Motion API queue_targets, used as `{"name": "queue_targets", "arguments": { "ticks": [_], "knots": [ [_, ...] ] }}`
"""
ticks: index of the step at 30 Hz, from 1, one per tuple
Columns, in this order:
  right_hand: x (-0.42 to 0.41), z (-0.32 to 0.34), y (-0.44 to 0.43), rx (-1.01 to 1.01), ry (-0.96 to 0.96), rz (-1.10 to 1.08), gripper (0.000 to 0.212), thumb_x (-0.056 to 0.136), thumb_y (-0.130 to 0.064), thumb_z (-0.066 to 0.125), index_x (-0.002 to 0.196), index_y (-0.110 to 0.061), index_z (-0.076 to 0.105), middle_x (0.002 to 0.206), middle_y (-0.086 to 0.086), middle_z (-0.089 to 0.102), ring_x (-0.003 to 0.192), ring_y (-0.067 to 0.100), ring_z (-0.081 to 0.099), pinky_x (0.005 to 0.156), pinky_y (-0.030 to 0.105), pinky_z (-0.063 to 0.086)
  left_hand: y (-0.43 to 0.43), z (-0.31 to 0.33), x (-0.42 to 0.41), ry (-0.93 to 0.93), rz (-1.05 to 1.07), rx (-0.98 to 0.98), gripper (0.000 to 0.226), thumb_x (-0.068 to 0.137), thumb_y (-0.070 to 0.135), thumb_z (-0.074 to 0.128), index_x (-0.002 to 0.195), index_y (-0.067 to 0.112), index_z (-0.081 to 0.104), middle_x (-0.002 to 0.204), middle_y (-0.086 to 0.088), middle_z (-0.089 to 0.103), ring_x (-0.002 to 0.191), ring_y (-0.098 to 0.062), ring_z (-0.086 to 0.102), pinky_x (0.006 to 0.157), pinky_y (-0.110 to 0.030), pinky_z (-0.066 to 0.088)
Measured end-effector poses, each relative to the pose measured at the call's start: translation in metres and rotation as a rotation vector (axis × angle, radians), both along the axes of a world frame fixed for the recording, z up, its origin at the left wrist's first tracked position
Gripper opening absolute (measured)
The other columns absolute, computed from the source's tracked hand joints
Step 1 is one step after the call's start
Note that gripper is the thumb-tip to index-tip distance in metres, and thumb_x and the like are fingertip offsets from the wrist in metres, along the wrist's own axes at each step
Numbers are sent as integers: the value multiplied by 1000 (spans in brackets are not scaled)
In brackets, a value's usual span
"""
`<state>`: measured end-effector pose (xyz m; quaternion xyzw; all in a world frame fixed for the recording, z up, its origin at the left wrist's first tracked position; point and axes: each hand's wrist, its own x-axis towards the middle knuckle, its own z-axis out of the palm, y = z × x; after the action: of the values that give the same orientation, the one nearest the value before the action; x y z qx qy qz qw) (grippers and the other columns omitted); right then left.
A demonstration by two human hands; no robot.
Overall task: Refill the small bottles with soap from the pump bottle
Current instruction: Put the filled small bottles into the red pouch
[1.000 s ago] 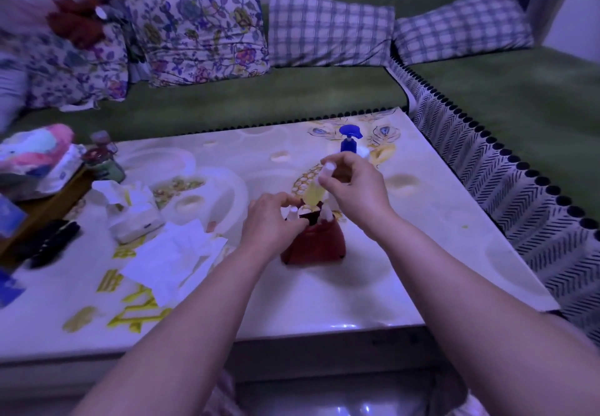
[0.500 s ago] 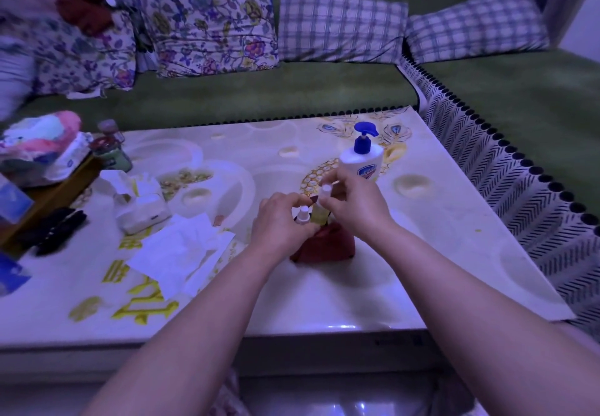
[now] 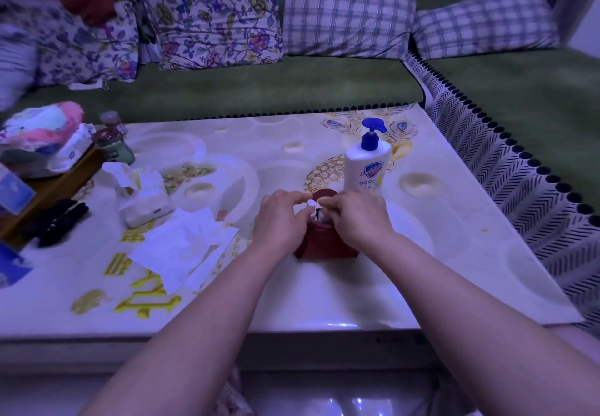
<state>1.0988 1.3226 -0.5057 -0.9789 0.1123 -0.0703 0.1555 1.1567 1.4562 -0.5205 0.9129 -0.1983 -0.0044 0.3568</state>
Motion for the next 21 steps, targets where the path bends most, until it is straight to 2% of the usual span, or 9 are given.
{"name": "queue_targets", "arguments": {
  "ticks": [3,5,8,12,14,17,19,21],
  "knots": [
    [2,-1,-2,122,-60,-74,29,94,-29,46,113,-39,66,116,-4,64,117,25,49,80,36,32,2,1,1,0,14,-25,27,90,27,59,115,31,65,115,3,60,111,-21,51,94,-40,44],
    [1,0,-4,202,-107,-137,35,92,-27,41,113,-39,66,115,-4,67,115,25,52,83,37,35,3,4,0,0,24,-11,32,90,17,55,118,30,63,115,4,60,112,-21,51,93,-38,44],
    [-4,4,-7,257,-119,-215,41,92,-17,41,126,-33,57,123,-3,63,123,26,47,91,40,36,5,8,-2,49,13,-3,49,84,2,47,126,25,56,120,4,58,114,-21,49,95,-39,44],
    [-14,5,-14,325,-106,-268,49,89,-13,49,136,-26,46,131,-4,58,126,25,46,95,41,35,3,4,-2,158,8,49,60,82,8,55,139,21,40,130,4,53,122,-22,44,100,-43,42],
    [-19,4,-19,314,-31,-304,55,85,-8,45,138,-24,42,134,-2,55,126,26,47,97,42,34,2,0,-3,235,-3,108,71,80,9,59,144,20,30,137,1,48,128,-24,40,103,-42,39],
    [-25,-4,-26,272,191,-347,58,83,-6,41,138,-25,38,133,0,56,124,26,49,99,41,34,0,-4,-6,305,-14,201,81,77,15,67,145,17,25,138,-4,47,127,-28,42,100,-40,41],
    [-26,-14,-27,303,315,-337,54,86,-14,45,139,-24,38,132,0,56,124,26,49,102,39,37,-2,-8,-8,325,-22,230,73,76,18,70,139,15,32,130,-5,53,118,-27,50,94,-37,45],
    [-27,-23,-25,368,358,-313,51,87,-21,48,137,-25,42,130,0,59,122,26,52,101,39,42,-4,-12,-10,321,-27,217,62,77,19,69,131,15,40,122,-5,58,110,-26,56,91,-37,47]
  ]
}}
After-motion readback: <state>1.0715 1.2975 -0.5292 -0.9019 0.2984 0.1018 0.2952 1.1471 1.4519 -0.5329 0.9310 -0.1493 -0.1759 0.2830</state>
